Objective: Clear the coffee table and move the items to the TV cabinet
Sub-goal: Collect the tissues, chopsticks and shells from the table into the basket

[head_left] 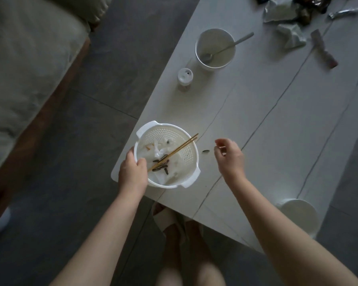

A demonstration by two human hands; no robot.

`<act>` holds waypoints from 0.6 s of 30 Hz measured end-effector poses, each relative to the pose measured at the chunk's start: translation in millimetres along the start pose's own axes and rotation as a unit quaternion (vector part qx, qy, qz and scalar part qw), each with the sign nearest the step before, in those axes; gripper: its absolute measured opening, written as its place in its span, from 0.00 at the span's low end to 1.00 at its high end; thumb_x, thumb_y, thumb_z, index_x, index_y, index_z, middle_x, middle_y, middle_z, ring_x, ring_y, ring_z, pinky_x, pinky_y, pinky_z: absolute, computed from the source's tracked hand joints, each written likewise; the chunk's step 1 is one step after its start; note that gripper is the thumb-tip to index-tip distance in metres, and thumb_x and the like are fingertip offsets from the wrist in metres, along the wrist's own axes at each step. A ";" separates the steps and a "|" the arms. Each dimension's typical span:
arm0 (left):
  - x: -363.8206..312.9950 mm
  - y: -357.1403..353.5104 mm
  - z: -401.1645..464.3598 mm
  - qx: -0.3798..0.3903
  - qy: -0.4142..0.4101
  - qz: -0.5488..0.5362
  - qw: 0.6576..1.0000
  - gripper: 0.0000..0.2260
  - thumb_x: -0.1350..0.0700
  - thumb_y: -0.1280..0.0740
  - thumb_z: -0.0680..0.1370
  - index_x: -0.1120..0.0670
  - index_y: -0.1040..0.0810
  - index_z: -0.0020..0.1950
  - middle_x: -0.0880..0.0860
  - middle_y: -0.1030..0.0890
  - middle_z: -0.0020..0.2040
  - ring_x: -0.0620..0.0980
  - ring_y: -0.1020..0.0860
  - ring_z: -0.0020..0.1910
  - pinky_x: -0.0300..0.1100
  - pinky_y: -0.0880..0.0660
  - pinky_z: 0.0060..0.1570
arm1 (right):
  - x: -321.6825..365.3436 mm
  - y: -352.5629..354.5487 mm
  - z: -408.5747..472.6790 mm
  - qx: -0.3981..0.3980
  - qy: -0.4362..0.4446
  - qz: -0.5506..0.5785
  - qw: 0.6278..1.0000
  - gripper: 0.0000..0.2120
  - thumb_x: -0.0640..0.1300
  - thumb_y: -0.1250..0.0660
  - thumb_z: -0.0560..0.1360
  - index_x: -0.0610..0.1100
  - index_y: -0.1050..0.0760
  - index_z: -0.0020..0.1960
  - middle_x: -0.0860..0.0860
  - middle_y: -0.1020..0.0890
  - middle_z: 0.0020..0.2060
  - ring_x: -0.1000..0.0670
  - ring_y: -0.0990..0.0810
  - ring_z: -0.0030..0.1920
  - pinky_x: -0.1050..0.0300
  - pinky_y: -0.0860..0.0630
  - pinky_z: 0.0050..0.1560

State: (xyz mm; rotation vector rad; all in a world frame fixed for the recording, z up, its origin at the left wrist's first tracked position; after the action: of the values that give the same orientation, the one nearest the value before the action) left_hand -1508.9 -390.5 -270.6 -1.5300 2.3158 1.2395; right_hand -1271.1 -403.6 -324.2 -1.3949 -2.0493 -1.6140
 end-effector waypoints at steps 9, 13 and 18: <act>4.4 8.6 15.8 -0.003 0.010 0.014 1.000 0.17 0.59 0.42 0.76 0.51 0.28 0.64 0.56 0.21 0.54 0.58 0.23 0.52 0.57 0.23 0.54 | -29.0 -37.5 32.3 0.139 0.013 -0.217 0.966 0.07 0.43 0.40 0.76 0.49 0.27 0.53 0.52 0.28 0.54 0.49 0.28 0.43 0.60 0.33 0.36; -0.3 12.1 16.0 -0.003 0.013 0.011 1.000 0.16 0.60 0.42 0.76 0.50 0.28 0.62 0.55 0.21 0.52 0.59 0.22 0.51 0.58 0.23 0.53 | -24.4 -45.1 38.4 0.133 0.028 -0.268 0.954 0.06 0.41 0.45 0.79 0.42 0.29 0.51 0.45 0.26 0.49 0.44 0.26 0.42 0.57 0.33 0.36; -15.0 15.1 6.8 0.003 0.030 0.003 1.000 0.17 0.60 0.41 0.75 0.49 0.28 0.62 0.55 0.21 0.52 0.58 0.22 0.51 0.57 0.23 0.53 | 18.9 -13.2 29.5 0.003 -0.023 -0.001 1.000 0.01 0.42 0.37 0.76 0.44 0.28 0.47 0.49 0.22 0.42 0.49 0.25 0.41 0.58 0.30 0.40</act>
State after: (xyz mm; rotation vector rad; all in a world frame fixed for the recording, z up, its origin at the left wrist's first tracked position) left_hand -1515.9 -372.6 -259.2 -1.5816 2.3605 1.2024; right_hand -1279.9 -368.2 -332.6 -1.4421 -2.0803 -1.5881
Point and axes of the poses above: each hand's wrist, its own z-axis towards the middle knuckle, its own y-axis out of the back of the hand, x = y × z, the point moved 2 cm from there along z, towards the middle knuckle
